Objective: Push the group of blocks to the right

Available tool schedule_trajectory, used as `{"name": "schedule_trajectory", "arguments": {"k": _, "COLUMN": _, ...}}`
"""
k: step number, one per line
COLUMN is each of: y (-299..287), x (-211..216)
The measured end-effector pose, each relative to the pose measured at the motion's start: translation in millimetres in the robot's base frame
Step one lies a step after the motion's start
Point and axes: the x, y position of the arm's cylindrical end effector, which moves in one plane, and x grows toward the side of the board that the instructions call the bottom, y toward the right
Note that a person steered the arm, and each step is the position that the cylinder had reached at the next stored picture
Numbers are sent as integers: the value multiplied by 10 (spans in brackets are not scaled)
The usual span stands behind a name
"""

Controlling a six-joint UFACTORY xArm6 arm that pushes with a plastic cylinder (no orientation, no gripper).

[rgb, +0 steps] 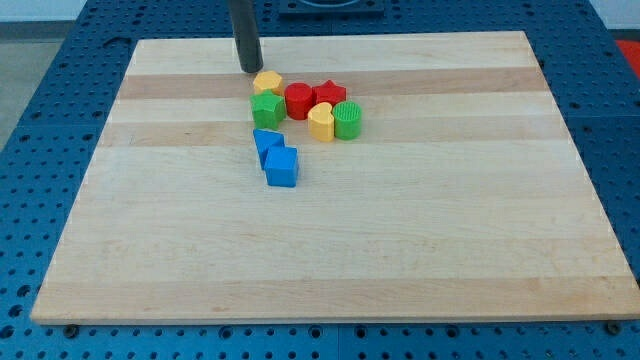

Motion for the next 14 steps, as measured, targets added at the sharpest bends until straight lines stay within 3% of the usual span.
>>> {"name": "schedule_trajectory", "arguments": {"k": 1, "y": -13, "x": 0}}
{"name": "schedule_trajectory", "arguments": {"k": 5, "y": -349, "x": 783}}
{"name": "schedule_trajectory", "arguments": {"k": 14, "y": 148, "x": 973}}
